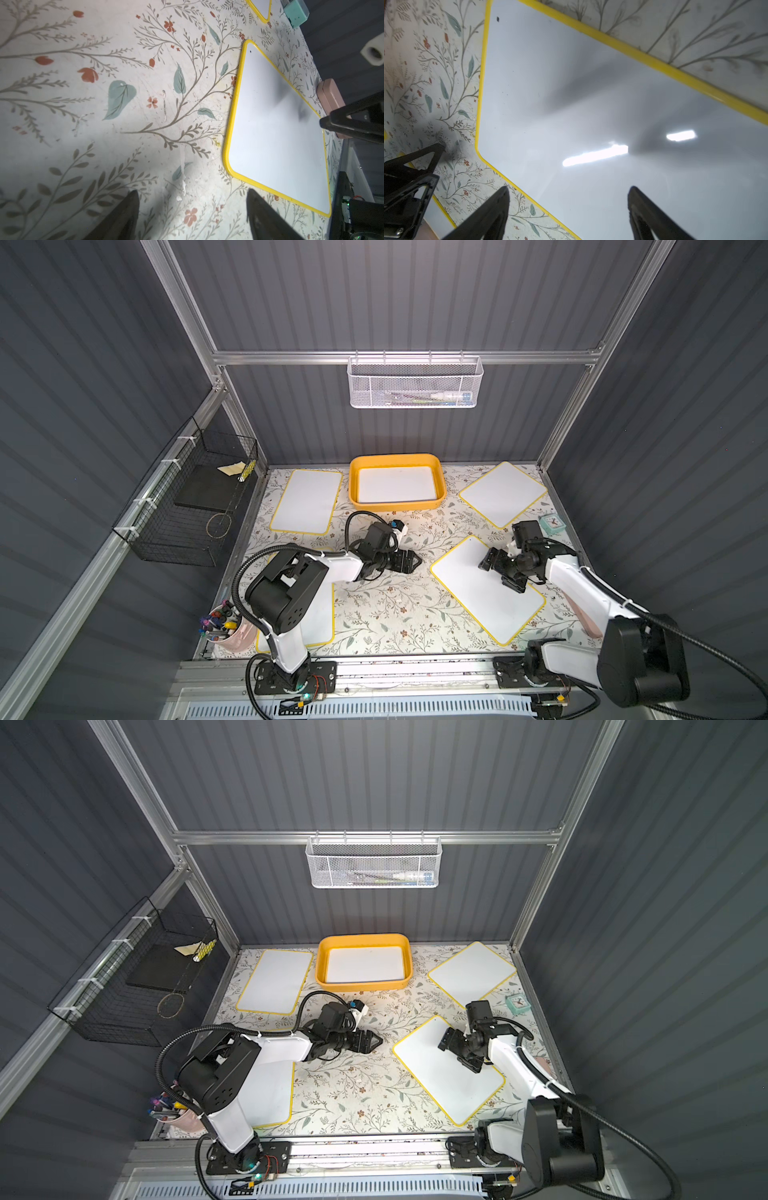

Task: Put the whiteboard into the storage box
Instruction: Move the whiteboard to the center of the board.

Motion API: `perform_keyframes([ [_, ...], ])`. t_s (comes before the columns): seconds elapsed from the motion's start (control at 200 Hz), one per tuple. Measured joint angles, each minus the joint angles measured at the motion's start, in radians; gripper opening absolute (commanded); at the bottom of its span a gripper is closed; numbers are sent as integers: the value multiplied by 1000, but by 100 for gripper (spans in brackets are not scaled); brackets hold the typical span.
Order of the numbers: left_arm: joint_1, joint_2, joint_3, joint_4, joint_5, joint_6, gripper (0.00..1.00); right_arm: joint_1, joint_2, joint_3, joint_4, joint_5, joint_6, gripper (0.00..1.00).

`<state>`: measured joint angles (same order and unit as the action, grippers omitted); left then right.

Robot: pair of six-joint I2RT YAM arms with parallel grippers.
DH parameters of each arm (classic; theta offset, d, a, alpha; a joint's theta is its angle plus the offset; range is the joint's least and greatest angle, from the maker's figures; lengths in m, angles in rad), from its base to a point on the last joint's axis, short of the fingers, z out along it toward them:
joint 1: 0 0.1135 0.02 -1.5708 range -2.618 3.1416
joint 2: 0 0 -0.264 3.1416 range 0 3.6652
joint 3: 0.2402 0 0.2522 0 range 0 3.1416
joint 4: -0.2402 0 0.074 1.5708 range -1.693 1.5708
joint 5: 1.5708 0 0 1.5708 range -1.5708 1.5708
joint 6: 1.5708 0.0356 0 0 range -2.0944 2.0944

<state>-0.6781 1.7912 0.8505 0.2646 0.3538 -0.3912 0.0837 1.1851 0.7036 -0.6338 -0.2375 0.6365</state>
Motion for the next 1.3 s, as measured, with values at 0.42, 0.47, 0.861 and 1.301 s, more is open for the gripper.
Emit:
perform_keyframes([
  [0.42,0,72,100,-60,37,23,80,-139,-126,-72,-80,36,136,99],
  [0.47,0,72,102,-63,38,23,80,-167,-157,-93,-92,43,159,99],
  [0.861,0,93,142,-98,44,23,80,-295,-195,-155,-143,87,237,99],
  [1.301,-1,92,147,-115,43,23,80,-311,-183,-222,-84,79,335,99],
])
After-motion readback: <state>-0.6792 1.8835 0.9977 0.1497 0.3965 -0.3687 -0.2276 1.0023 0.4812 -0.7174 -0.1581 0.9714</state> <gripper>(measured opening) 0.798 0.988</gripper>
